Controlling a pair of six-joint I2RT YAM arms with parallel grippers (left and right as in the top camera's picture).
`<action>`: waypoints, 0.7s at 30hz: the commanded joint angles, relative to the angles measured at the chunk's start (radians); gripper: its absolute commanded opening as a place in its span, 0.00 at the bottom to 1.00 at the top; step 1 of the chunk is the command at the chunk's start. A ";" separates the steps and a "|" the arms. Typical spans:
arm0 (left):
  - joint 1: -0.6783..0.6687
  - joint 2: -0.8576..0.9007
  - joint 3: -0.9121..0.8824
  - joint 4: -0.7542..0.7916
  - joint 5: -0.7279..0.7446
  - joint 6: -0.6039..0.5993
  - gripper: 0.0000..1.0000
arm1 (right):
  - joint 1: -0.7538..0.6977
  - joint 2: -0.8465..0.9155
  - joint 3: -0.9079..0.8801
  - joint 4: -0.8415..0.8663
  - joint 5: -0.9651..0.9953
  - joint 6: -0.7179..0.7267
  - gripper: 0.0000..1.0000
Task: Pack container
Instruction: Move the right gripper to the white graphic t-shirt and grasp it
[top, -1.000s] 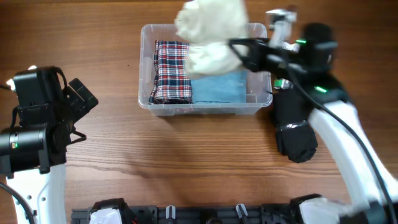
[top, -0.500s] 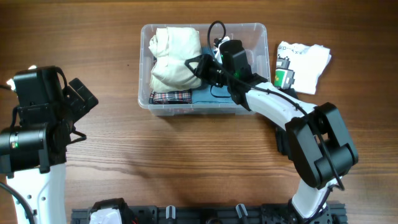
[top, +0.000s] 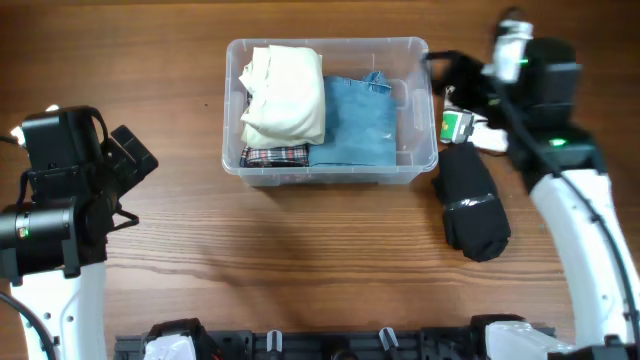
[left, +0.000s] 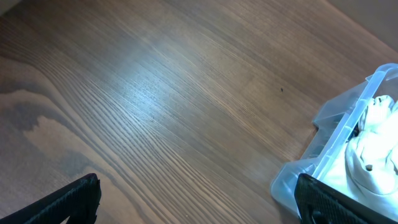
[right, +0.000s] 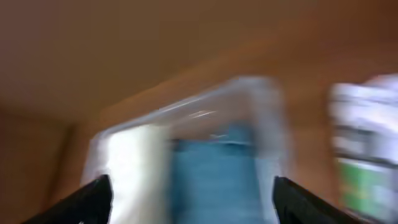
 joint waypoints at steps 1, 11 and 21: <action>0.005 0.000 -0.001 0.003 -0.010 -0.020 1.00 | -0.228 0.077 -0.008 -0.078 0.019 -0.116 0.89; 0.005 0.000 -0.001 0.003 -0.010 -0.020 1.00 | -0.422 0.531 -0.008 -0.030 -0.055 -0.197 1.00; 0.005 0.000 -0.001 0.003 -0.010 -0.020 1.00 | -0.376 0.697 -0.008 0.108 -0.241 -0.215 0.62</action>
